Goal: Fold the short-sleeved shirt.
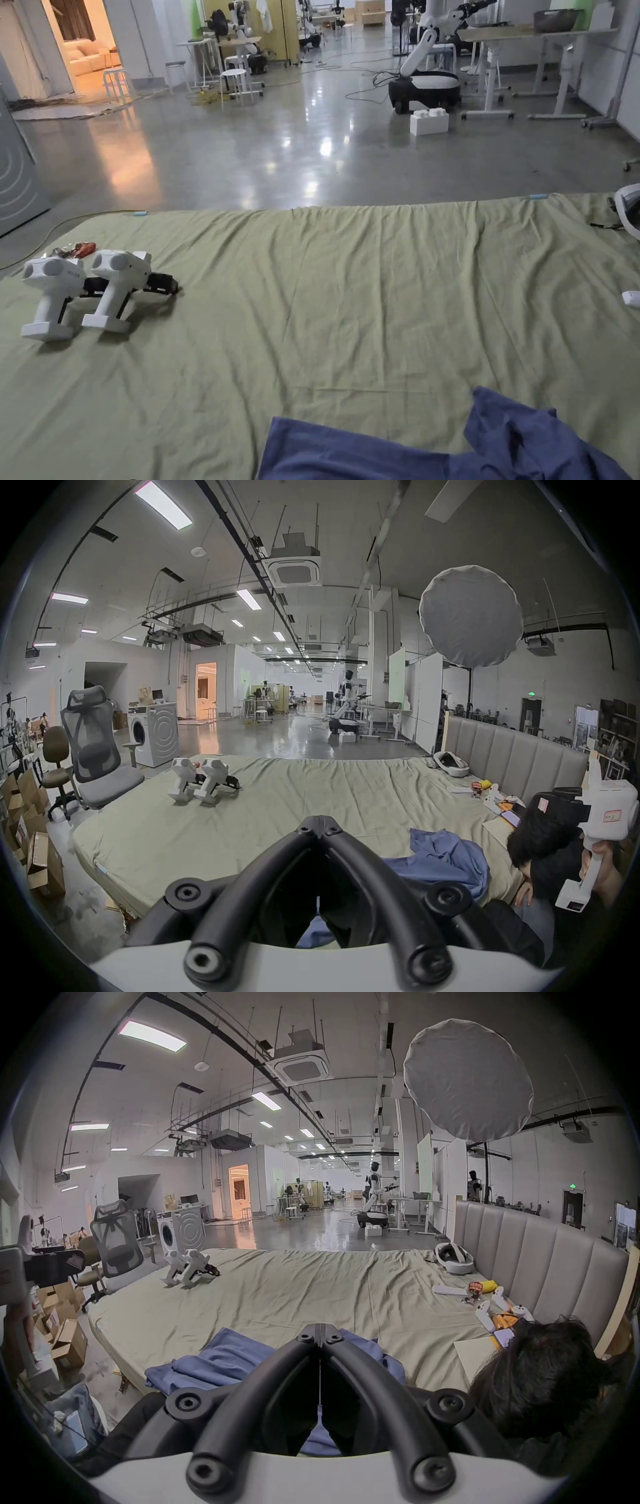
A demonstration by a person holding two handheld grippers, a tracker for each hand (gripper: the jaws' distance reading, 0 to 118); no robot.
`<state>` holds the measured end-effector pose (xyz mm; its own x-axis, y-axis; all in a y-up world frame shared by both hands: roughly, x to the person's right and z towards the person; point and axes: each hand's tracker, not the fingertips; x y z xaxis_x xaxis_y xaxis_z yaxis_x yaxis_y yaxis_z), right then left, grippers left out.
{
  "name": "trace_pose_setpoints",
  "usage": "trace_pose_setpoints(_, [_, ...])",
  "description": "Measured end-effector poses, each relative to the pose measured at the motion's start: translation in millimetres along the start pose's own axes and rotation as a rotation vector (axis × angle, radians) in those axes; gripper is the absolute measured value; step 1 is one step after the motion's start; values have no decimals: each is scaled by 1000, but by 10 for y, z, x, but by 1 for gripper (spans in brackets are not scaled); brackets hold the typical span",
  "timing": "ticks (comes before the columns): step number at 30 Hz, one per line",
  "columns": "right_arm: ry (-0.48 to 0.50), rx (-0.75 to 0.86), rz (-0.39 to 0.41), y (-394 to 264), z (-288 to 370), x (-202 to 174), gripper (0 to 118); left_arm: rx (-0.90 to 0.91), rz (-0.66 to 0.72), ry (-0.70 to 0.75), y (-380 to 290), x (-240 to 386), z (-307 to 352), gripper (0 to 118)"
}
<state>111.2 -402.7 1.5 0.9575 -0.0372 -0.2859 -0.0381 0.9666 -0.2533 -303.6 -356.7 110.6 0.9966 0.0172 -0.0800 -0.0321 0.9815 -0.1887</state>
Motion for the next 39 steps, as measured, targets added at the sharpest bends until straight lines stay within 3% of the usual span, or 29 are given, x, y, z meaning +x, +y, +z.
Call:
trace_pose_setpoints(6, [0,-49,-30,-136,-30,68,3,-95,37,-82,-54,-52,-358,1])
trace_pose_setpoints(13, [-19,-156,-163,-468,-61,294,3,-406,98,-188,-286,-197,-1552,4])
trace_pose_setpoints(15, [-39,-193,-194,-567,-79,379,3,-471,122,-177,-411,-233,-2008,27])
trace_pose_setpoints(16, [-49,-206,-209,-610,-84,420,3,-501,146,-183,-483,-259,-2212,62])
trace_pose_setpoints(17, [-57,-217,-225,-647,-85,461,3,-531,164,-201,-553,-285,-2433,84])
trace_pose_setpoints(18, [-63,-224,-245,-684,-81,505,3,-575,190,-208,-629,-302,-2663,87])
trace_pose_setpoints(23, [-116,-266,-328,-812,-80,696,3,-706,163,-129,-1010,-264,-3568,87])
trace_pose_setpoints(31, [-189,-321,-323,-869,-35,831,3,-786,71,-104,-1383,-132,-4146,86])
trace_pose_setpoints(32, [-195,-332,-319,-881,-37,841,3,-812,43,-94,-1395,-74,-4161,82])
trace_pose_setpoints(34, [-202,-346,-312,-911,-48,851,3,-826,-45,-50,-1423,42,-4159,49])
trace_pose_setpoints(39, [-171,-369,-341,-953,-139,872,3,-832,-137,-60,-1414,227,-4209,25])
